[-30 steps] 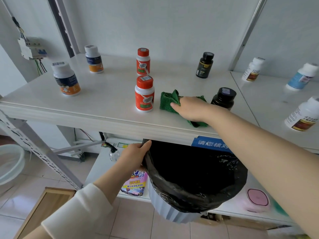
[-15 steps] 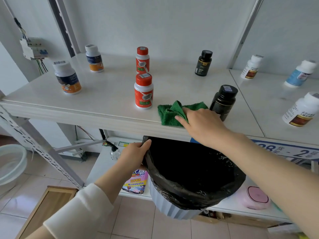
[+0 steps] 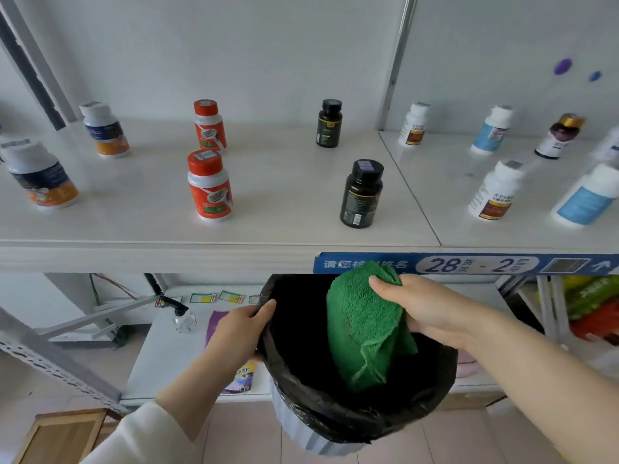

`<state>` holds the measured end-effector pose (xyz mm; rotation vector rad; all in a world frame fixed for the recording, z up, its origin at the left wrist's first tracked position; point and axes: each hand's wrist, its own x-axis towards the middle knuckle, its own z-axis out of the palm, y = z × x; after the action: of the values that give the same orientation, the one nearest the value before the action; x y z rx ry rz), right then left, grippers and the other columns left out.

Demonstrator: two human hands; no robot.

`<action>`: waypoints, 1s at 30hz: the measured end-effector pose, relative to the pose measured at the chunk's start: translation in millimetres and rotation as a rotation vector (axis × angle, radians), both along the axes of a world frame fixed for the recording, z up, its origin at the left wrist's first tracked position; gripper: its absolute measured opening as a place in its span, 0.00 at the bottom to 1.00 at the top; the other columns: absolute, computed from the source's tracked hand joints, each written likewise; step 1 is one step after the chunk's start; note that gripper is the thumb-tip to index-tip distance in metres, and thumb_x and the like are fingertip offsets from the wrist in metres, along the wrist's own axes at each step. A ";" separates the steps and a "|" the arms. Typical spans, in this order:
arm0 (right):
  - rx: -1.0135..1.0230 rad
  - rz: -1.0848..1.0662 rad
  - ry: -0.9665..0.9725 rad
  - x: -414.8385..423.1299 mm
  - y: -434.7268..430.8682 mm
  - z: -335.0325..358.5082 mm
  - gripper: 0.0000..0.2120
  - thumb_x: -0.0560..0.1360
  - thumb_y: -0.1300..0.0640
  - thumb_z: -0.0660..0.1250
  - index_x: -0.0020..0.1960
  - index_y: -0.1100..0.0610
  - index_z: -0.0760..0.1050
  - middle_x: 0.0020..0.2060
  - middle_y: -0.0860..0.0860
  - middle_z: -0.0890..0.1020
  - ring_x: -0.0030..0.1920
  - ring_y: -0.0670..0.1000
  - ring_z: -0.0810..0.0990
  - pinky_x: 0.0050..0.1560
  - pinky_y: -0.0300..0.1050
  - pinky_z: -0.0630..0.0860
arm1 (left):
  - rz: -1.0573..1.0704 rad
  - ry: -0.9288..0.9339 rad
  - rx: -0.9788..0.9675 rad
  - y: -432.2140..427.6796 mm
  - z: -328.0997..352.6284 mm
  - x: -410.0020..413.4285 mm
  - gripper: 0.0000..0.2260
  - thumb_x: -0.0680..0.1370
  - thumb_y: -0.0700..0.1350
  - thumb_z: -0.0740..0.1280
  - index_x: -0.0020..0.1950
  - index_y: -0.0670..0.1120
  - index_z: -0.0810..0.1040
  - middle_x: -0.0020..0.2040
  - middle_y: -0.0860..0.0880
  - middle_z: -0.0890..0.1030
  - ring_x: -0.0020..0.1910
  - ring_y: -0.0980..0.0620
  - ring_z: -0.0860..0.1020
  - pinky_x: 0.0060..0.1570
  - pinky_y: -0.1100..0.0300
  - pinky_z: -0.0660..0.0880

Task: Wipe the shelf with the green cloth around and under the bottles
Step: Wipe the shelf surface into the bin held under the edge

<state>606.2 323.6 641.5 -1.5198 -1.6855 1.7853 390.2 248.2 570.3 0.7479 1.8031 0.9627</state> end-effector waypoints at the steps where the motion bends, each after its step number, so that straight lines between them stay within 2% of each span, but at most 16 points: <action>1: -0.069 -0.066 0.113 10.9 1.0 4.6 0.13 0.78 0.51 0.59 0.52 0.57 0.77 0.46 0.50 0.85 0.47 0.48 0.83 0.54 0.46 0.77 | -0.022 -0.004 0.002 4.4 -0.6 7.4 0.12 0.77 0.52 0.62 0.43 0.46 0.80 0.46 0.40 0.82 0.47 0.41 0.81 0.42 0.50 0.81; 2: -0.108 -0.117 0.192 22.7 2.1 9.3 0.12 0.78 0.53 0.58 0.50 0.57 0.78 0.43 0.50 0.86 0.44 0.47 0.84 0.50 0.44 0.78 | -0.042 -0.015 0.003 9.1 -0.5 16.3 0.12 0.77 0.51 0.62 0.43 0.45 0.80 0.45 0.40 0.82 0.45 0.42 0.81 0.41 0.50 0.81; 4: -0.131 -0.163 0.254 47.9 5.1 18.2 0.12 0.78 0.55 0.58 0.51 0.58 0.78 0.45 0.51 0.86 0.44 0.48 0.84 0.47 0.41 0.78 | -0.070 -0.021 0.021 17.0 2.1 36.7 0.12 0.77 0.50 0.62 0.43 0.45 0.80 0.42 0.41 0.82 0.40 0.45 0.80 0.36 0.53 0.81; 8: -0.116 -0.156 0.247 97.3 13.9 31.5 0.12 0.77 0.54 0.59 0.54 0.59 0.77 0.52 0.54 0.83 0.52 0.50 0.81 0.56 0.45 0.75 | -0.090 -0.024 0.020 35.7 3.2 80.6 0.12 0.77 0.50 0.62 0.41 0.44 0.79 0.38 0.43 0.80 0.34 0.48 0.79 0.25 0.62 0.75; 12: -0.129 -0.101 0.246 145.3 27.2 39.7 0.12 0.76 0.53 0.60 0.52 0.58 0.78 0.48 0.51 0.85 0.48 0.47 0.84 0.49 0.41 0.79 | -0.052 -0.061 0.012 48.9 8.6 134.8 0.11 0.78 0.49 0.62 0.44 0.44 0.79 0.40 0.43 0.82 0.37 0.47 0.80 0.26 0.61 0.77; 16: -0.137 -0.030 0.221 197.1 43.0 40.9 0.22 0.68 0.48 0.64 0.58 0.58 0.75 0.53 0.52 0.83 0.56 0.50 0.80 0.64 0.49 0.71 | -0.001 -0.052 0.031 56.0 16.8 188.2 0.10 0.78 0.48 0.62 0.39 0.48 0.77 0.39 0.46 0.82 0.36 0.49 0.81 0.25 0.62 0.76; 19: -0.153 -0.006 0.249 231.2 54.9 45.7 0.22 0.66 0.48 0.65 0.56 0.59 0.77 0.52 0.54 0.84 0.55 0.53 0.81 0.62 0.51 0.72 | 0.025 -0.052 0.021 61.4 17.8 216.5 0.10 0.77 0.49 0.62 0.40 0.47 0.78 0.40 0.44 0.83 0.38 0.47 0.81 0.27 0.60 0.77; 24: -0.131 -0.049 0.302 265.7 71.1 48.0 0.22 0.66 0.49 0.64 0.57 0.60 0.76 0.54 0.54 0.83 0.56 0.52 0.81 0.59 0.49 0.75 | 0.024 -0.029 0.021 69.0 21.4 250.5 0.10 0.78 0.49 0.62 0.42 0.46 0.79 0.41 0.44 0.83 0.38 0.47 0.82 0.28 0.61 0.77; 26: -0.088 -0.082 0.275 273.0 74.3 47.7 0.24 0.68 0.47 0.65 0.59 0.59 0.75 0.57 0.53 0.81 0.59 0.51 0.78 0.65 0.52 0.70 | 0.006 -0.024 0.029 74.9 22.5 264.4 0.11 0.78 0.49 0.62 0.42 0.46 0.79 0.40 0.45 0.83 0.37 0.49 0.81 0.27 0.62 0.76; 28: -0.038 -0.107 0.243 280.6 73.3 43.8 0.33 0.64 0.41 0.68 0.63 0.57 0.72 0.62 0.52 0.78 0.64 0.51 0.73 0.70 0.54 0.64 | -0.024 -0.032 0.033 83.5 20.7 277.5 0.11 0.78 0.49 0.61 0.43 0.45 0.79 0.40 0.45 0.83 0.37 0.49 0.81 0.27 0.63 0.76; 29: -0.035 -0.121 0.235 287.1 70.9 41.6 0.36 0.61 0.39 0.69 0.64 0.56 0.72 0.63 0.51 0.77 0.65 0.50 0.72 0.71 0.55 0.62 | -0.043 -0.038 0.035 88.5 18.6 284.1 0.11 0.78 0.49 0.62 0.44 0.44 0.79 0.40 0.44 0.83 0.37 0.48 0.81 0.27 0.62 0.76; 30: -0.036 -0.128 0.229 295.1 68.7 39.0 0.35 0.61 0.39 0.68 0.64 0.55 0.72 0.63 0.49 0.77 0.65 0.50 0.72 0.71 0.53 0.62 | -0.061 -0.044 0.035 94.2 17.1 291.6 0.11 0.78 0.49 0.62 0.44 0.43 0.80 0.41 0.43 0.82 0.38 0.48 0.80 0.28 0.62 0.77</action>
<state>901.3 392.2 680.5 -1.3452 -1.4245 1.8508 681.7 342.4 587.4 0.7934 1.7195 0.9653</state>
